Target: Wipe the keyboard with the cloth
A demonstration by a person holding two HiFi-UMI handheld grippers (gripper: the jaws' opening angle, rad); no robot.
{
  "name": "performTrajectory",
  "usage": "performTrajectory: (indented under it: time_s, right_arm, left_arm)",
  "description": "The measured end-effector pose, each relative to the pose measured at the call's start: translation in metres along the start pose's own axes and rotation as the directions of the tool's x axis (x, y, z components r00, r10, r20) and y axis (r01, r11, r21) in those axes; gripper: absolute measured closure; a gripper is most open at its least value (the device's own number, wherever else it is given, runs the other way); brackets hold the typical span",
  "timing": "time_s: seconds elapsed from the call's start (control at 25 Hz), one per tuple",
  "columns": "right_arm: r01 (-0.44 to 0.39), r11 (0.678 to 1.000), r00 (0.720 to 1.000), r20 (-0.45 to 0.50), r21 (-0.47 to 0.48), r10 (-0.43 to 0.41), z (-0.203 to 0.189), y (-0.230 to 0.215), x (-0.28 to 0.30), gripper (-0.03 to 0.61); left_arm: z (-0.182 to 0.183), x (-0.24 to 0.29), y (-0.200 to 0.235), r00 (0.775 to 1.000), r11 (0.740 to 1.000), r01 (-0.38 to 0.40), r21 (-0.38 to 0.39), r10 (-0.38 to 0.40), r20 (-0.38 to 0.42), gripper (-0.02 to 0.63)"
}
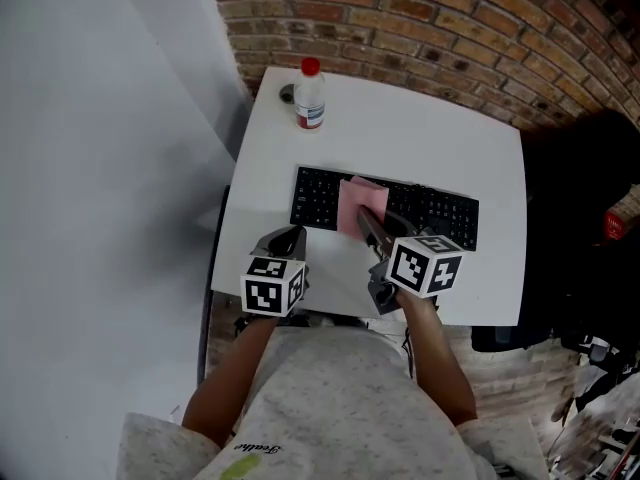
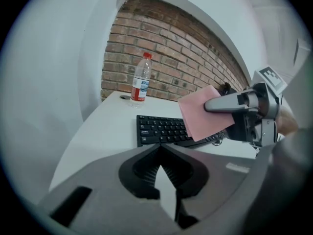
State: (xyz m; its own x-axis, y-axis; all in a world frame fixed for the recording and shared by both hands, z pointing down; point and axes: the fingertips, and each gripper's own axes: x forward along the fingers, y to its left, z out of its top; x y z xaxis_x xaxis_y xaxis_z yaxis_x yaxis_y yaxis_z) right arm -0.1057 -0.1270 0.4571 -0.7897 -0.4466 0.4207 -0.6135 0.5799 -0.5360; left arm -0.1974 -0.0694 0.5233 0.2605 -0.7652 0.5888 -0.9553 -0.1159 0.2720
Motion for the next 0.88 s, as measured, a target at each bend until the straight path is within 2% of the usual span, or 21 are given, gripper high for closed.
performTrajectory:
  time_s: [0.2,0.52,0.88]
  right_arm:
    - [-0.055,0.998,0.998,-0.019,0.024,0.056,-0.017,0.037,0.037,0.557]
    - [-0.09,0.994,0.996,-0.008,0.066,0.091,-0.037,0.068,0.08,0.557]
    - [-0.021,0.997,0.999,-0.04,0.079,0.024,-0.061,0.056,0.095,0.557]
  left_arm:
    - [0.001,-0.011,0.022,1.0,1.0,0.004,0.01,-0.004,0.0,0.623]
    - [0.004,-0.027,0.046,1.0,0.999,0.022,0.043,-0.021,-0.016,0.623]
    - [0.0,-0.029,0.049,0.998,0.997,0.049,0.059,-0.047,-0.033,0.623]
